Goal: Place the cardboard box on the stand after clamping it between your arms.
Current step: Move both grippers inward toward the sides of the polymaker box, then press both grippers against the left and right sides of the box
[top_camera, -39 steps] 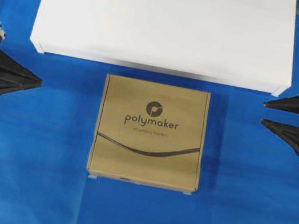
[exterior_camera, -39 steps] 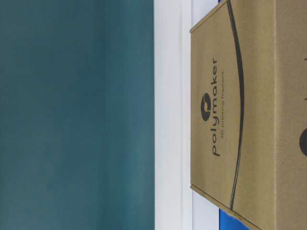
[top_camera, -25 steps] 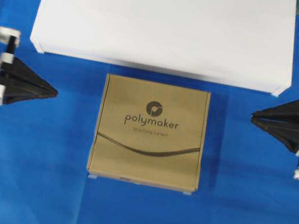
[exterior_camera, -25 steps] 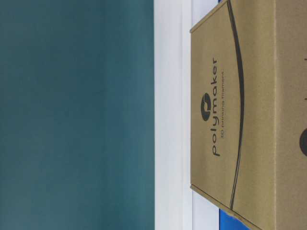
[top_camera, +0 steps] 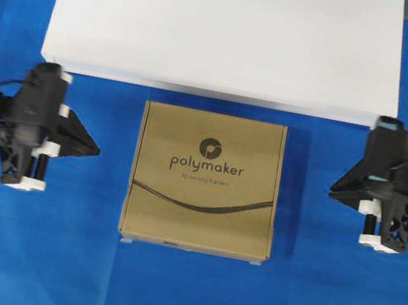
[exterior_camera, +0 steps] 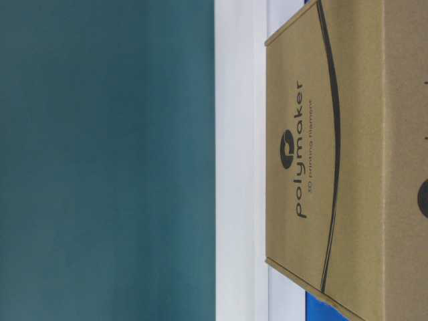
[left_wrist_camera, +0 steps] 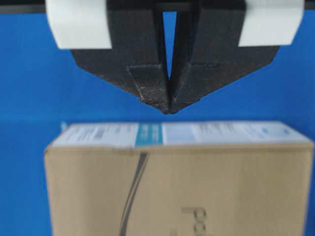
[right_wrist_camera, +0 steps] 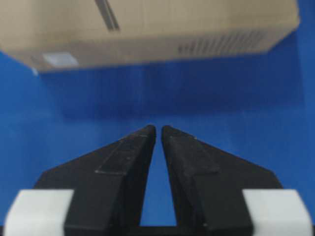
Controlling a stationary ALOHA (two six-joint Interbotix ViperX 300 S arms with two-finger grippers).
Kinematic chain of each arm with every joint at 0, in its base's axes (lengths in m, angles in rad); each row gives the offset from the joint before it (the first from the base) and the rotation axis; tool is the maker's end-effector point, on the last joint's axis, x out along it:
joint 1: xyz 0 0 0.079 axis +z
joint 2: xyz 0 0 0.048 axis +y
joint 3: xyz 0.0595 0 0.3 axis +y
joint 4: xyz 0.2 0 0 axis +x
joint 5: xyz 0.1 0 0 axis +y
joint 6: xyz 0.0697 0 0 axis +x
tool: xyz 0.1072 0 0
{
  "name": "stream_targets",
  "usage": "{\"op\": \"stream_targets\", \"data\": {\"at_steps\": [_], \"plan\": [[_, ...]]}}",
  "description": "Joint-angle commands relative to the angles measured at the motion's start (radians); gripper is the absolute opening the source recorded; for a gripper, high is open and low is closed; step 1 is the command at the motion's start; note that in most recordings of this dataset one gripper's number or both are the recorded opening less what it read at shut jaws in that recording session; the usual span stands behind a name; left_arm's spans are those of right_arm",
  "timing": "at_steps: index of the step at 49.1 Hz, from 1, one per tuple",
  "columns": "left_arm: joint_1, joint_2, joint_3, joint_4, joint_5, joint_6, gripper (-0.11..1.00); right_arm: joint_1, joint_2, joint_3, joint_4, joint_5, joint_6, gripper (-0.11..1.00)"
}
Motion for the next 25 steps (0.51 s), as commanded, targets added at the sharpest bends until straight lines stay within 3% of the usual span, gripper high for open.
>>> {"op": "stream_targets", "data": {"at_steps": [1, 7, 11, 19, 22, 25], "plan": [[0.005, 0.031, -0.028, 0.003, 0.025, -0.002, 0.0, -0.005, 0.04, -0.038, -0.005, 0.032, -0.002, 0.06], [0.005, 0.074, -0.015, 0.005, 0.026, 0.0, 0.06, -0.003, 0.084, -0.04, -0.006, 0.048, -0.009, 0.18], [0.006, 0.1, -0.008, 0.003, 0.006, 0.002, 0.26, -0.005, 0.11, -0.038, -0.008, 0.043, -0.026, 0.35], [0.014, 0.161, -0.015, 0.003, -0.034, -0.012, 0.75, -0.003, 0.152, -0.037, -0.009, -0.011, -0.046, 0.81], [0.02, 0.189, -0.021, 0.005, -0.034, -0.012, 0.85, -0.005, 0.172, -0.035, -0.017, -0.048, -0.051, 0.95], [0.026, 0.213, -0.029, 0.003, -0.038, -0.011, 0.85, -0.005, 0.196, -0.034, -0.025, -0.075, -0.052, 0.99]]}}
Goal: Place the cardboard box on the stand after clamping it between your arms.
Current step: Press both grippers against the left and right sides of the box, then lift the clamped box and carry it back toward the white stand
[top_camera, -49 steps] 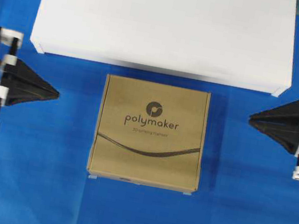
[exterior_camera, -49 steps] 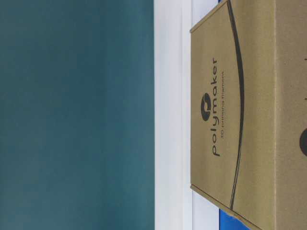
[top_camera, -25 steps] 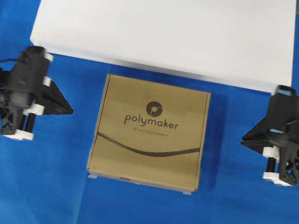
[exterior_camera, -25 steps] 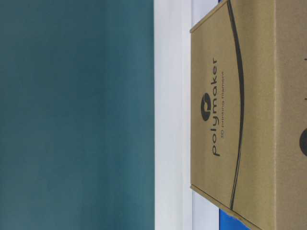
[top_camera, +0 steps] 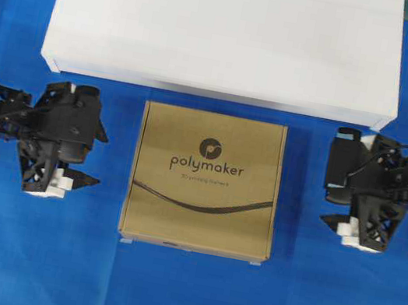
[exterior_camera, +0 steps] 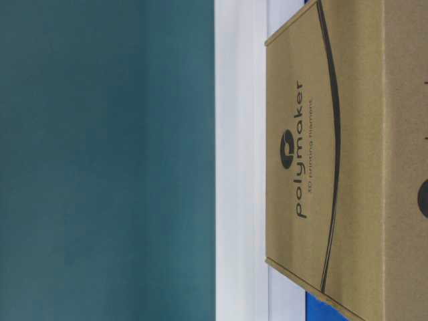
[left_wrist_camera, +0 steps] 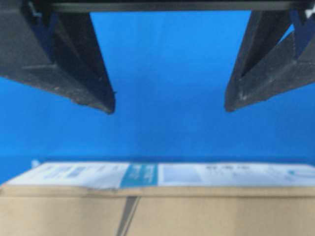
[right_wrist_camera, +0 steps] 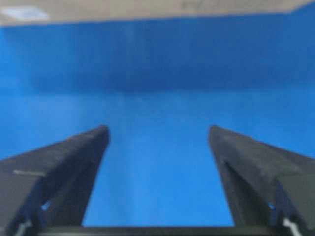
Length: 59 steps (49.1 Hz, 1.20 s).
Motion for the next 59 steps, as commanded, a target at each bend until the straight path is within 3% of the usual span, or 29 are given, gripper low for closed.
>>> {"op": "stream_targets", "data": {"at_steps": [1, 20, 38, 59], "plan": [[0.009, 0.031, -0.026, 0.002, -0.014, 0.003, 0.84, -0.003, 0.028, -0.02, -0.008, -0.04, -0.012, 0.98], [0.025, 0.152, -0.075, 0.003, -0.035, 0.0, 0.84, -0.005, 0.221, -0.072, -0.006, -0.175, -0.014, 0.97], [0.029, 0.284, -0.183, 0.002, -0.054, 0.002, 0.84, -0.005, 0.36, -0.163, -0.006, -0.275, -0.02, 0.97], [0.038, 0.272, -0.218, 0.002, -0.046, -0.002, 0.84, -0.012, 0.354, -0.187, -0.002, -0.31, -0.009, 0.97]]}}
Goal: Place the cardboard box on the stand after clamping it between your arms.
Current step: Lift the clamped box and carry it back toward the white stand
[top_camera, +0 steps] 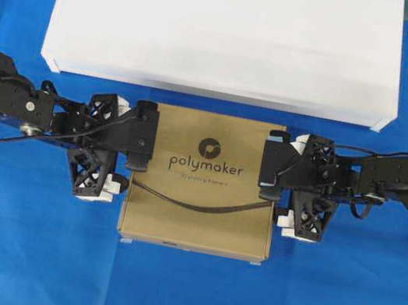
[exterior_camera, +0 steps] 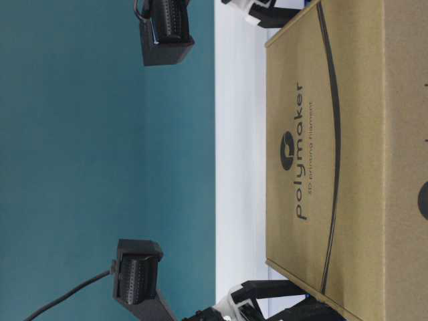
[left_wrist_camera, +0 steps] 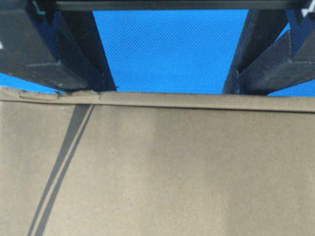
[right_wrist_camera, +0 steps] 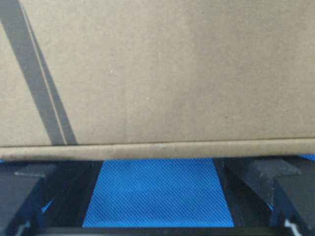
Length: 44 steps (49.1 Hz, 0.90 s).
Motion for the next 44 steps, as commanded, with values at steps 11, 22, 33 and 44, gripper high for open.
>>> {"op": "stream_targets", "data": {"at_steps": [11, 22, 33, 44], "plan": [[0.002, -0.112, -0.121, 0.002, 0.097, -0.006, 0.84, -0.006, -0.152, -0.115, 0.052, 0.071, 0.012, 0.97], [0.002, -0.239, -0.281, 0.002, 0.327, -0.003, 0.84, -0.006, -0.291, -0.301, 0.071, 0.407, 0.02, 0.97], [-0.002, -0.288, -0.428, 0.0, 0.483, -0.002, 0.84, -0.011, -0.345, -0.449, 0.091, 0.621, 0.031, 0.97], [0.015, -0.268, -0.479, 0.002, 0.525, -0.006, 0.84, -0.04, -0.344, -0.439, 0.091, 0.578, 0.052, 0.97]]}}
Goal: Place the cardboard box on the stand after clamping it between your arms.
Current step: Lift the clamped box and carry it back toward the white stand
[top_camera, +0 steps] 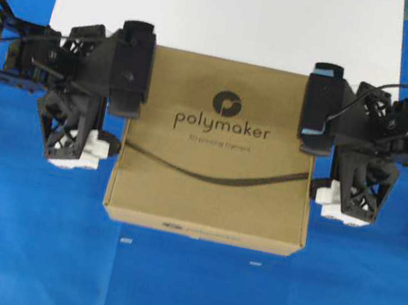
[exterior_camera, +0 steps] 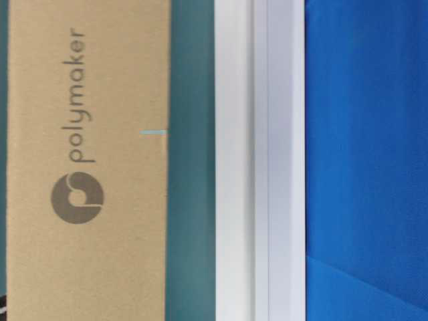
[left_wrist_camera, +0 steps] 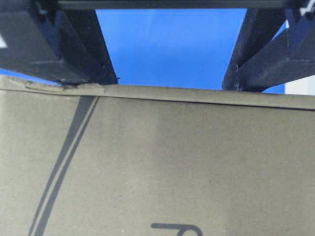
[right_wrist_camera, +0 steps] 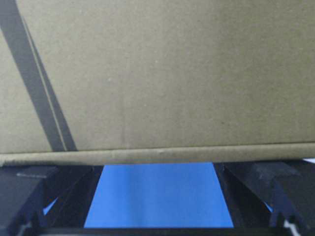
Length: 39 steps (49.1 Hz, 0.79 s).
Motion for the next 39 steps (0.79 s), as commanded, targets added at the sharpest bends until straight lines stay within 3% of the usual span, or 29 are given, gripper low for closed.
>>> {"op": "stream_targets", "data": {"at_steps": [1, 7, 25, 39], "plan": [[0.015, 0.018, -0.1, -0.003, -0.044, -0.011, 0.84, -0.017, 0.008, -0.086, 0.018, -0.101, 0.052, 0.97], [0.043, 0.031, -0.118, -0.002, -0.046, -0.009, 0.84, -0.035, 0.017, -0.092, 0.018, -0.15, 0.051, 0.97], [0.12, 0.081, -0.179, -0.003, -0.041, 0.005, 0.83, -0.115, 0.075, -0.181, 0.018, -0.15, 0.031, 0.97], [0.135, 0.126, -0.198, -0.002, -0.055, 0.034, 0.83, -0.221, 0.12, -0.256, 0.046, -0.149, -0.087, 0.97]]}}
